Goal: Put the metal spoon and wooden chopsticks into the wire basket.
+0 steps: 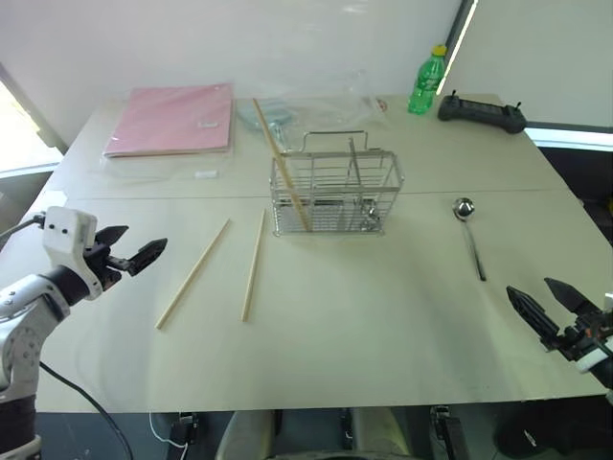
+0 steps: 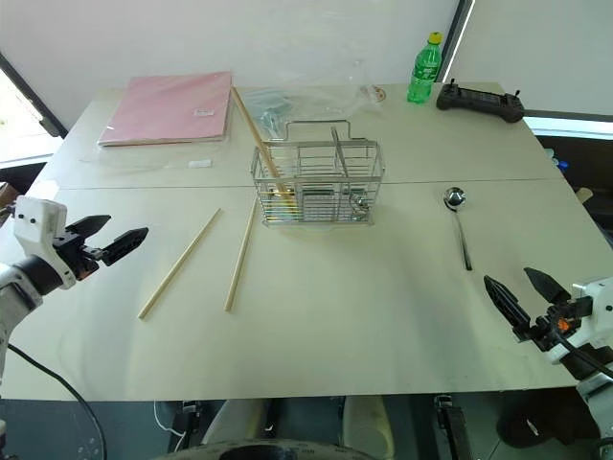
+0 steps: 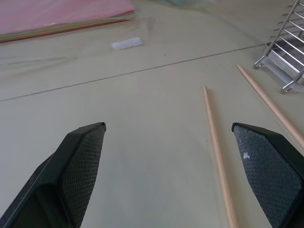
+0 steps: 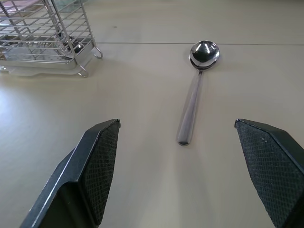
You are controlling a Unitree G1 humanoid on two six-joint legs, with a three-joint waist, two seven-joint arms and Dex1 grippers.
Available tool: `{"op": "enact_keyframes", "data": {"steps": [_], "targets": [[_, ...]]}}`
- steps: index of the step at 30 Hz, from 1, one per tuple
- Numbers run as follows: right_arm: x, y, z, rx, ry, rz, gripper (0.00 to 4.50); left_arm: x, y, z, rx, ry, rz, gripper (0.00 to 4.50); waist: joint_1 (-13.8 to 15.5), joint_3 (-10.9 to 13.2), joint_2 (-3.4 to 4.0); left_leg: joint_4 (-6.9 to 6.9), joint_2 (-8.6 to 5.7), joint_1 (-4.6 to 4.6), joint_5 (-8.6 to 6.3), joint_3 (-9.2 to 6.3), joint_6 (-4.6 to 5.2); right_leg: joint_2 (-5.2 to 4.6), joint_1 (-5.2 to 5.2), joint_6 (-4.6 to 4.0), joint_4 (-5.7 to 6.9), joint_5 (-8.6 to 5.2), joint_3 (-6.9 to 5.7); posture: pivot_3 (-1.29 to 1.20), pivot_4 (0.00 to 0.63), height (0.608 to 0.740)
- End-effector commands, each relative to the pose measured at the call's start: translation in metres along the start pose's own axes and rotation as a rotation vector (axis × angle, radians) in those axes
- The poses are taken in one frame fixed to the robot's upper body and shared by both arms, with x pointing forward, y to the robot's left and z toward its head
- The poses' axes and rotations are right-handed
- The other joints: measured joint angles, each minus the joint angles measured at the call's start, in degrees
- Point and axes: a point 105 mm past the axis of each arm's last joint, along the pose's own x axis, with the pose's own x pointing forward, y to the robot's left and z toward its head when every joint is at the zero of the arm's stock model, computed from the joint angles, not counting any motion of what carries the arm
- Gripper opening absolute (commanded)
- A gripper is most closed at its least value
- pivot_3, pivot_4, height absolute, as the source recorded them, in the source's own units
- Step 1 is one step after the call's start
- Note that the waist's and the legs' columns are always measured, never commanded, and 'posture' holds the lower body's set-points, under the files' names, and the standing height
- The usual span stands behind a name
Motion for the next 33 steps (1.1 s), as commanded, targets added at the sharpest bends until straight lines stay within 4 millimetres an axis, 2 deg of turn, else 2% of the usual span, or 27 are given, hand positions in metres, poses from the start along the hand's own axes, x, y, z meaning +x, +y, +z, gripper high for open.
{"op": "enact_keyframes", "data": {"steps": [1, 33], "targets": [[-0.0020, 0.0010, 0.0103, -0.035, -0.034, -0.006, 3.94, -0.0004, -0.0037, 0.0069, 0.048, -0.011, -0.013, 4.50, 0.0, 0.0, 0.00, 0.00, 0.00, 0.00, 0.00, 0.00, 0.00, 0.00, 0.00, 0.00, 0.00, 0.00, 0.00, 0.00, 0.150, 0.728], [-0.0012, -0.0022, 0.0111, -0.053, -0.029, -0.037, 3.94, 0.0048, -0.0036, 0.0067, 0.034, 0.001, -0.009, 4.50, 0.0, 0.0, 0.00, 0.03, -0.02, 0.04, 0.01, 0.00, 0.01, 0.02, 0.04, -0.02, 0.05, 0.02, 0.00, 0.00, 0.150, 0.728]]}}
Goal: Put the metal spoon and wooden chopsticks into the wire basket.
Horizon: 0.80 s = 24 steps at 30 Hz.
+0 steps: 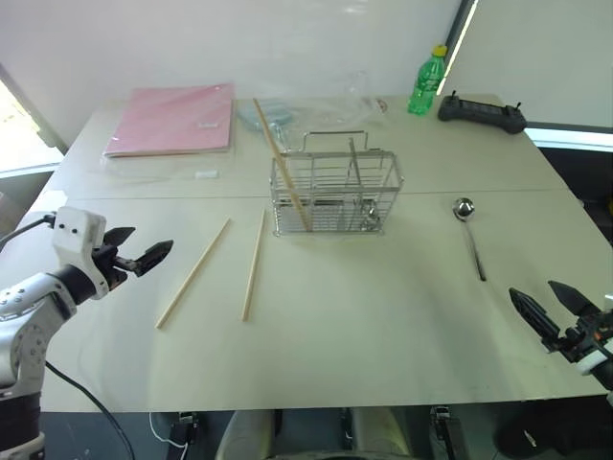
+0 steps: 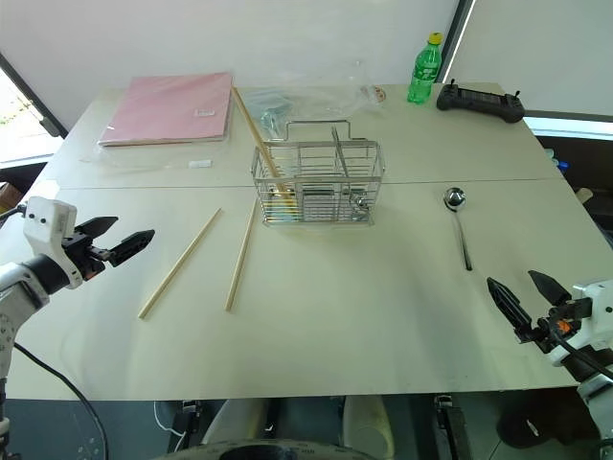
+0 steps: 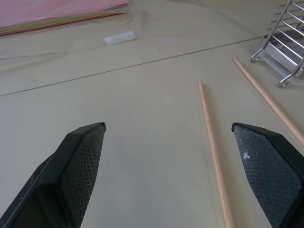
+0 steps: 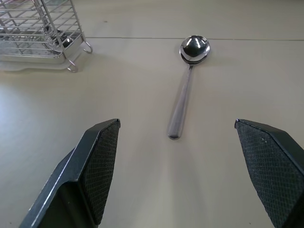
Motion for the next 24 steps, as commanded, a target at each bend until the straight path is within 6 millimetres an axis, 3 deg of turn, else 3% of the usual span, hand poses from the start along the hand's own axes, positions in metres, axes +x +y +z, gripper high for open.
{"op": "enact_keyframes", "data": {"steps": [1, 6, 11, 16, 24], "targets": [[0.000, 0.001, 0.015, -0.047, -0.043, -0.001, 3.94, 0.000, -0.001, 0.012, 0.026, -0.026, 0.000, 4.50, 0.0, 0.0, 0.00, 0.00, 0.00, 0.00, 0.00, 0.00, 0.00, 0.00, 0.00, 0.00, 0.00, 0.00, 0.00, 0.00, 0.150, 0.728], [0.009, 0.004, 0.029, -0.065, -0.043, -0.005, 3.94, 0.008, -0.030, 0.039, 0.052, -0.069, -0.128, 4.50, 0.0, 0.0, -0.02, 0.08, 0.00, 0.00, 0.00, -0.03, 0.00, 0.03, 0.04, 0.00, 0.02, 0.00, 0.00, 0.00, 0.150, 0.728], [0.027, 0.001, 0.045, -0.055, -0.018, -0.039, 3.94, 0.012, -0.078, 0.072, 0.091, -0.115, -0.349, 4.50, 0.0, 0.0, -0.04, 0.15, -0.04, 0.01, 0.01, -0.02, 0.01, 0.03, 0.11, 0.00, 0.02, 0.01, 0.00, 0.00, 0.150, 0.728], [0.057, -0.002, 0.056, -0.033, 0.027, -0.059, 3.94, 0.010, -0.131, 0.096, 0.152, -0.116, -0.626, 4.50, -0.2, 0.0, -0.04, 0.13, -0.10, 0.00, 0.02, -0.01, 0.03, 0.16, 0.07, -0.05, 0.03, 0.05, 0.01, 0.00, 0.150, 0.728], [0.099, -0.011, 0.051, -0.004, 0.158, -0.099, 3.94, 0.020, -0.160, 0.122, 0.157, -0.141, -0.764, 4.50, -0.2, 0.0, -0.05, 0.17, -0.11, -0.01, 0.04, -0.04, 0.06, 0.27, 0.11, -0.07, 0.06, 0.06, 0.01, 0.00, 0.150, 0.728]]}}
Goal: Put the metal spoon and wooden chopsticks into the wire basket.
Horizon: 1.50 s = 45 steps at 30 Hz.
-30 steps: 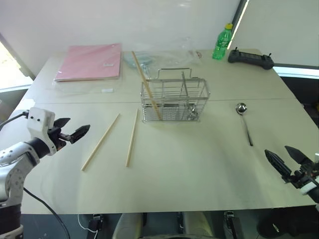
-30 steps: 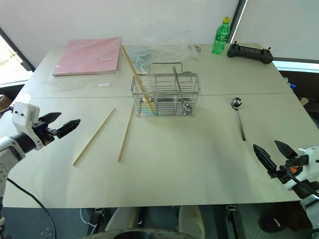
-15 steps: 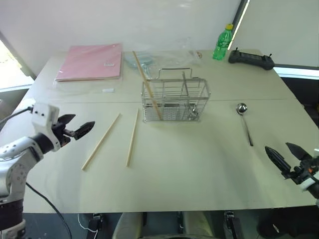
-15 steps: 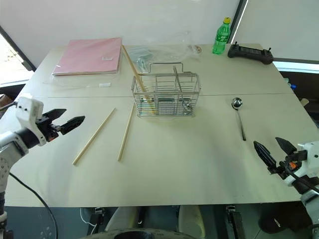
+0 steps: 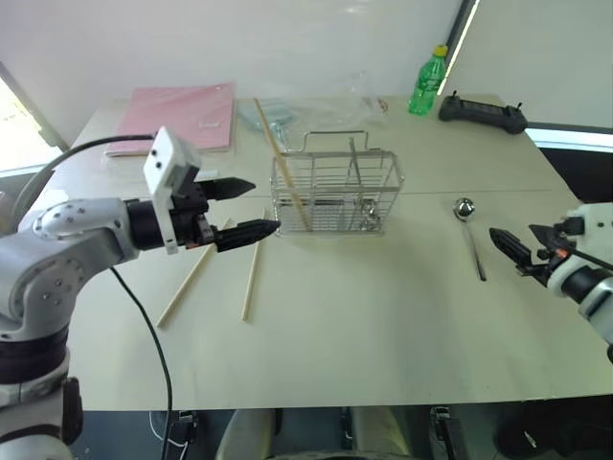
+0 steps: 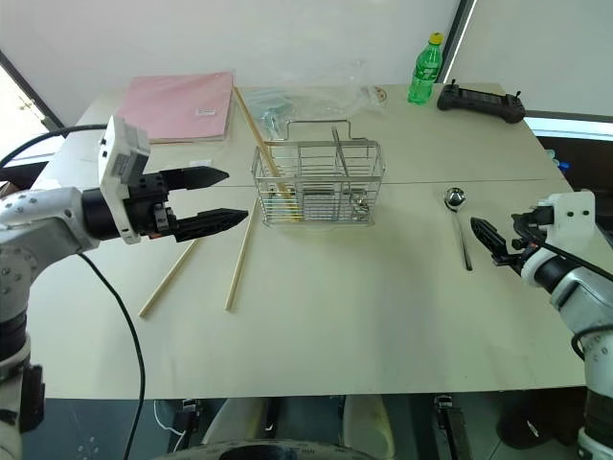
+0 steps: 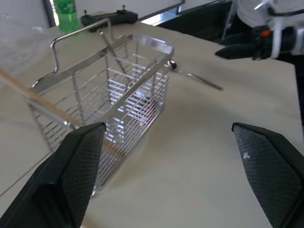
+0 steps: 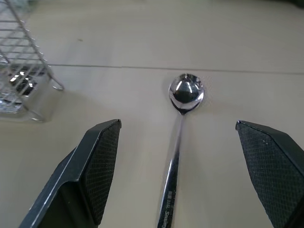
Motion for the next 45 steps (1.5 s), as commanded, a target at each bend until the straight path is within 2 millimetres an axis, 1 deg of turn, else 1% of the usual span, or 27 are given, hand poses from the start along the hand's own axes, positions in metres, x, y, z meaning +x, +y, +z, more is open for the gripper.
{"op": "enact_keyframes", "data": {"steps": [1, 6, 9, 14, 18, 23, 26, 29, 30, 32, 33, 36, 38, 45], "targets": [[0.016, -0.003, 0.005, -0.011, 0.046, -0.017, 3.94, 0.008, -0.004, 0.006, 0.015, -0.008, -0.033, 4.50, -0.2, 0.0, 0.00, 0.01, 0.00, 0.02, 0.00, 0.02, 0.00, 0.00, 0.01, 0.01, 0.00, 0.00, 0.02, 0.00, 0.150, 0.728], [0.041, 0.009, 0.008, -0.042, 0.096, 0.052, 3.94, 0.014, -0.005, 0.005, 0.019, -0.027, -0.030, 4.50, -0.7, 0.0, 0.00, -0.03, 0.00, 0.01, 0.00, 0.02, 0.00, 0.01, -0.04, 0.03, 0.02, 0.01, 0.04, 0.00, 0.150, 0.728], [0.058, 0.009, 0.011, -0.043, 0.114, 0.051, 3.94, 0.016, -0.009, 0.005, 0.020, -0.036, -0.033, 4.50, -1.3, 0.0, 0.01, -0.01, 0.00, 0.01, 0.01, 0.02, 0.00, 0.02, -0.02, 0.04, 0.03, 0.02, 0.05, 0.00, 0.150, 0.728], [0.076, 0.010, 0.009, -0.028, 0.134, 0.068, 3.94, 0.014, -0.015, 0.007, 0.025, -0.049, -0.040, 4.50, -1.4, 0.0, 0.00, -0.01, 0.00, 0.02, 0.01, 0.02, 0.00, 0.03, -0.02, 0.21, 0.04, 0.12, 0.05, 0.00, 0.150, 0.728], [0.085, 0.004, 0.001, -0.023, 0.155, 0.059, 3.94, 0.013, -0.018, 0.010, 0.025, -0.057, -0.035, 4.50, -1.3, 0.0, 0.00, 0.00, -0.01, 0.01, 0.01, 0.01, -0.01, 0.03, -0.02, 0.24, 0.03, 0.14, 0.05, 0.00, 0.150, 0.728], [0.097, -0.001, -0.014, 0.004, 0.191, 0.039, 3.94, 0.013, -0.019, 0.011, 0.026, -0.063, -0.032, 4.50, -1.4, 0.0, 0.00, 0.02, -0.02, 0.03, 0.02, 0.02, -0.02, 0.03, -0.02, 0.27, 0.06, 0.16, 0.08, 0.00, 0.150, 0.728], [0.101, -0.004, -0.020, 0.005, 0.198, 0.030, 3.94, 0.014, -0.020, 0.013, 0.027, -0.067, -0.034, 4.50, -1.5, 0.0, 0.00, 0.02, -0.02, 0.06, 0.02, 0.03, -0.03, 0.03, -0.01, 0.27, 0.09, 0.17, 0.09, 0.00, 0.150, 0.728], [0.103, -0.002, -0.027, 0.028, 0.207, 0.036, 3.94, 0.014, -0.020, 0.013, 0.025, -0.066, -0.035, 4.50, -1.5, 0.0, -0.01, 0.04, -0.02, 0.08, 0.03, 0.03, -0.04, 0.03, 0.02, 0.27, 0.09, 0.18, 0.10, 0.00, 0.150, 0.728], [0.104, -0.002, -0.028, 0.041, 0.208, 0.037, 3.72, 0.014, -0.020, 0.013, 0.024, -0.063, -0.037, 4.50, -1.6, 0.0, -0.02, 0.05, -0.02, 0.09, 0.03, 0.03, -0.04, 0.04, 0.04, 0.28, 0.09, 0.18, 0.10, 0.00, 0.150, 0.728], [0.105, 0.000, -0.029, 0.049, 0.207, 0.043, 3.08, 0.013, -0.020, 0.012, 0.019, -0.055, -0.041, 4.50, -1.6, 0.0, -0.02, 0.08, -0.02, 0.10, 0.03, 0.05, -0.04, 0.04, 0.05, 0.28, 0.09, 0.20, 0.11, 0.00, 0.150, 0.728], [0.105, 0.001, -0.030, 0.048, 0.206, 0.045, 2.61, 0.013, -0.020, 0.012, 0.018, -0.054, -0.041, 4.50, -1.6, 0.0, -0.01, 0.09, -0.02, 0.10, 0.04, 0.04, -0.04, 0.04, 0.05, 0.28, 0.09, 0.21, 0.11, 0.00, 0.150, 0.728], [0.105, 0.002, -0.030, 0.045, 0.203, 0.050, 0.97, 0.013, -0.020, 0.011, 0.018, -0.051, -0.042, 4.50, -1.7, 0.0, -0.01, 0.08, -0.01, 0.11, 0.04, 0.04, -0.04, 0.06, 0.05, 0.28, 0.10, 0.21, 0.11, 0.00, 0.150, 0.728], [0.105, 0.003, -0.030, 0.045, 0.201, 0.053, 0.03, 0.014, -0.020, 0.012, 0.021, -0.050, -0.044, 4.50, -1.7, 0.0, -0.01, 0.08, 0.00, 0.12, 0.04, 0.04, -0.04, 0.07, 0.05, 0.28, 0.11, 0.21, 0.11, 0.00, 0.150, 0.728], [0.102, 0.001, -0.033, 0.040, 0.202, 0.040, 0.03, 0.015, -0.019, 0.012, 0.023, -0.054, -0.047, 4.50, -1.6, 0.0, -0.01, 0.10, -0.01, 0.12, 0.04, 0.04, -0.05, 0.07, 0.05, 0.28, 0.11, 0.21, 0.13, 0.00, 0.150, 0.728]]}}
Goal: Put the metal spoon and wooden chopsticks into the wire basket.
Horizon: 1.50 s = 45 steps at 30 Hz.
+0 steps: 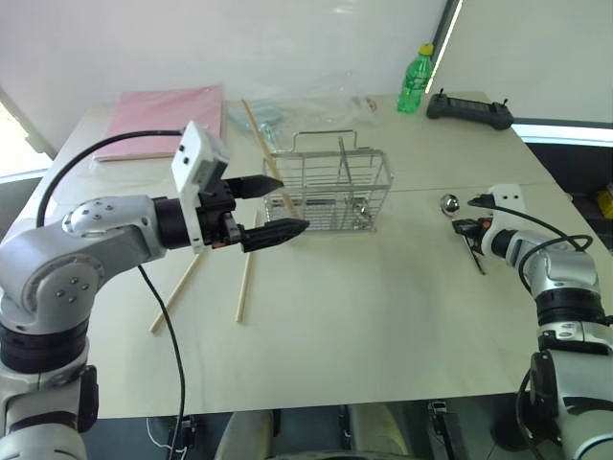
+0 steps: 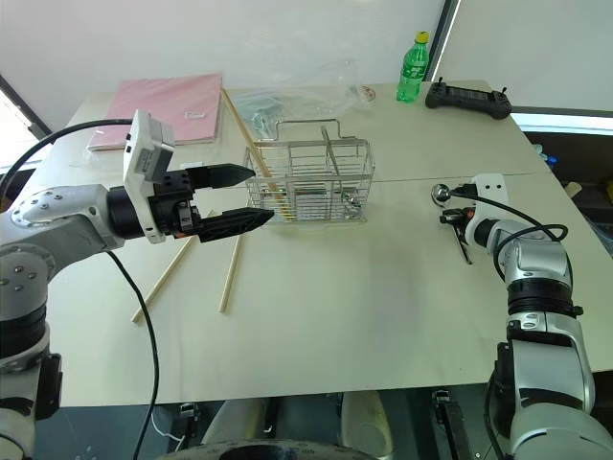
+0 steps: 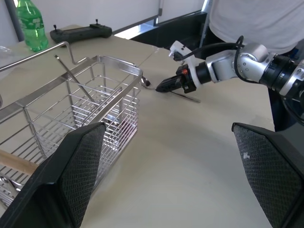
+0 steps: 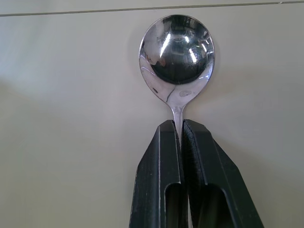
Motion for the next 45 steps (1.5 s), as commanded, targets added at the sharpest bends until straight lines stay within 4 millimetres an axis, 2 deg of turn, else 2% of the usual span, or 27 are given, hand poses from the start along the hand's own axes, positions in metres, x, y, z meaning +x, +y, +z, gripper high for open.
{"op": "enact_keyframes", "data": {"steps": [1, 4, 7, 9, 12, 15, 18, 23, 29, 35, 40, 45], "targets": [[-0.003, 0.000, 0.000, -0.003, -0.013, -0.006, 0.03, -0.002, -0.002, 0.010, 0.042, -0.022, -0.004, 4.50, 0.0, 0.0, 0.00, 0.00, 0.00, 0.00, 0.00, -0.01, 0.00, 0.00, 0.00, 0.00, 0.00, 0.00, 0.00, 0.00, 0.150, 0.728], [-0.010, -0.006, 0.015, -0.032, -0.076, -0.043, 0.03, -0.001, -0.001, 0.010, 0.043, -0.023, -0.003, 4.50, 0.1, 0.0, 0.01, 0.00, 0.00, -0.01, 0.00, -0.01, 0.00, 0.00, -0.01, 0.00, 0.00, 0.00, 0.00, 0.00, 0.150, 0.728], [-0.025, -0.003, 0.056, -0.090, -0.269, -0.053, 0.03, -0.001, -0.001, 0.010, 0.043, -0.026, -0.002, 4.50, 0.2, 0.0, 0.06, -0.01, -0.01, -0.05, 0.00, -0.01, 0.00, 0.00, -0.04, 0.01, -0.01, 0.00, 0.00, 0.00, 0.150, 0.728], [-0.042, 0.012, 0.097, -0.094, -0.455, -0.001, 0.03, -0.001, -0.002, 0.009, 0.042, -0.027, -0.002, 4.50, 0.2, 0.1, 0.10, -0.01, -0.03, -0.08, 0.00, 0.02, -0.01, -0.01, -0.07, 0.04, -0.01, 0.02, 0.03, 0.00, 0.150, 0.728], [-0.067, 0.036, 0.146, -0.042, -0.660, 0.090, 0.03, 0.000, -0.001, 0.008, 0.041, -0.030, -0.002, 4.50, -0.4, 0.1, 0.15, -0.02, 0.00, -0.03, 0.00, 0.05, -0.01, 0.00, -0.07, 0.07, 0.00, 0.04, 0.03, 0.00, 0.150, 0.728], [-0.088, 0.069, 0.181, -0.022, -0.801, 0.209, 0.03, 0.001, 0.000, 0.009, 0.041, -0.037, 0.001, 4.50, -0.1, 0.1, 0.16, -0.03, 0.06, 0.00, 0.01, 0.01, -0.01, 0.09, -0.09, 0.07, 0.09, 0.05, 0.04, 0.00, 0.150, 0.728], [-0.103, 0.105, 0.204, 0.020, -0.897, 0.337, 0.03, 0.002, 0.002, 0.009, 0.041, -0.046, 0.010, 4.50, 0.0, 0.1, 0.15, -0.05, 0.10, 0.00, 0.00, -0.06, -0.01, 0.15, -0.09, 0.06, 0.09, 0.05, 0.03, 0.00, 0.150, 0.728], [-0.102, 0.164, 0.211, 0.049, -0.947, 0.483, 0.03, 0.003, 0.002, 0.010, 0.041, -0.062, 0.019, 4.50, 0.2, 0.1, 0.15, -0.05, 0.06, -0.06, 0.01, -0.05, -0.01, 0.11, -0.12, 0.06, 0.04, 0.05, 0.04, 0.00, 0.150, 0.728], [-0.083, 0.209, 0.201, 0.040, -0.947, 0.561, 0.03, 0.000, 0.002, 0.010, 0.043, -0.067, 0.040, 4.50, 0.1, 0.1, 0.16, -0.12, 0.07, -0.09, 0.02, -0.05, -0.03, 0.12, -0.27, 0.06, 0.12, 0.06, 0.04, 0.00, 0.150, 0.728], [-0.065, 0.221, 0.204, 0.014, -0.983, 0.537, 0.03, -0.001, 0.002, 0.011, 0.045, -0.072, 0.057, 4.50, -0.1, 0.1, 0.16, -0.12, 0.06, -0.07, 0.05, -0.04, -0.09, 0.12, -0.27, 0.05, 0.15, 0.07, 0.05, 0.00, 0.150, 0.728], [-0.047, 0.216, 0.199, -0.015, -0.999, 0.465, 0.03, -0.003, 0.002, 0.013, 0.048, -0.075, 0.067, 4.50, -0.1, 0.1, 0.16, -0.13, 0.07, -0.07, 0.06, -0.05, -0.11, 0.14, -0.30, 0.03, 0.19, 0.08, 0.05, 0.00, 0.150, 0.728], [-0.038, 0.216, 0.192, -0.006, -0.999, 0.444, 0.03, -0.004, 0.003, 0.015, 0.051, -0.075, 0.074, 4.50, -0.2, 0.1, 0.16, -0.15, 0.07, -0.08, 0.07, -0.05, -0.12, 0.14, -0.34, 0.03, 0.20, 0.08, 0.06, 0.00, 0.150, 0.728]]}}
